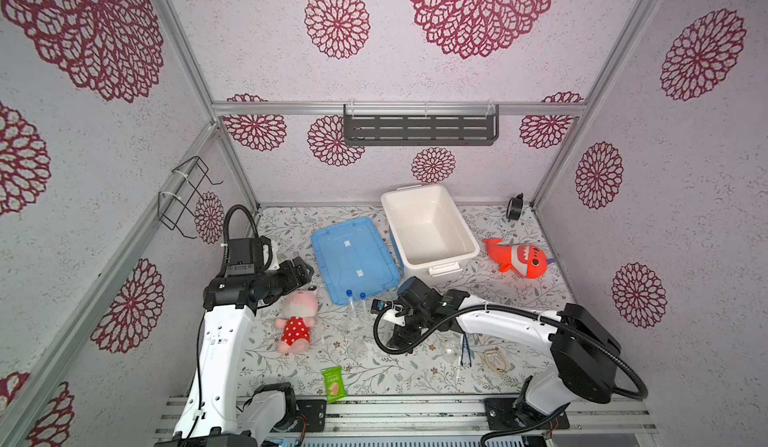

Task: Organize the chemistry lab equipment
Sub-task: 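Lower the clear rack beside the blue lid and open the right gripper, then move the right gripper to the clear glass funnel and grasp its stem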

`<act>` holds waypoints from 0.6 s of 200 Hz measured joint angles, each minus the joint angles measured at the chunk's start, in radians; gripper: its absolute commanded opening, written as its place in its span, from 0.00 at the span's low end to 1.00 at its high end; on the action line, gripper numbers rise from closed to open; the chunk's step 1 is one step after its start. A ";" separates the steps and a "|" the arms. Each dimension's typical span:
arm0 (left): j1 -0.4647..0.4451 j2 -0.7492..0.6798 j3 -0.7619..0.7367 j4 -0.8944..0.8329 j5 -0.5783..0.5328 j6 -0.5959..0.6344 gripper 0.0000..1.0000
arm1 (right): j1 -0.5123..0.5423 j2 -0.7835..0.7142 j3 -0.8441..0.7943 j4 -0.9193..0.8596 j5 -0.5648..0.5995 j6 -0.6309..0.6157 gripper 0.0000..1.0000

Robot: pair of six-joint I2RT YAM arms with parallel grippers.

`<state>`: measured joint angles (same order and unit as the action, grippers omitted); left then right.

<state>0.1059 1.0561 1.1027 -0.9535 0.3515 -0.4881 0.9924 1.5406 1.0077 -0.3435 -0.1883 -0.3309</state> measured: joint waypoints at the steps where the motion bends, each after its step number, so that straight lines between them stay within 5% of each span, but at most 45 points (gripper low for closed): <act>1: 0.000 0.000 0.000 0.000 0.000 -0.001 0.85 | 0.000 -0.002 0.000 -0.002 0.001 0.002 0.99; 50: 0.002 0.006 0.042 -0.003 -0.045 -0.026 0.85 | 0.000 -0.191 -0.014 -0.050 0.068 0.082 0.99; 94: 0.005 0.071 0.147 0.002 -0.113 -0.039 0.85 | -0.004 -0.275 0.017 -0.109 0.347 0.199 0.99; 120: 0.005 0.103 0.169 0.022 -0.140 -0.057 0.85 | -0.039 -0.277 0.116 -0.190 0.409 0.246 0.99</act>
<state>0.1108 1.1587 1.2716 -0.9318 0.2119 -0.5449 0.9531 1.2640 1.1240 -0.5335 0.2203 -0.0853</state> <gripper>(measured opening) 0.853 0.989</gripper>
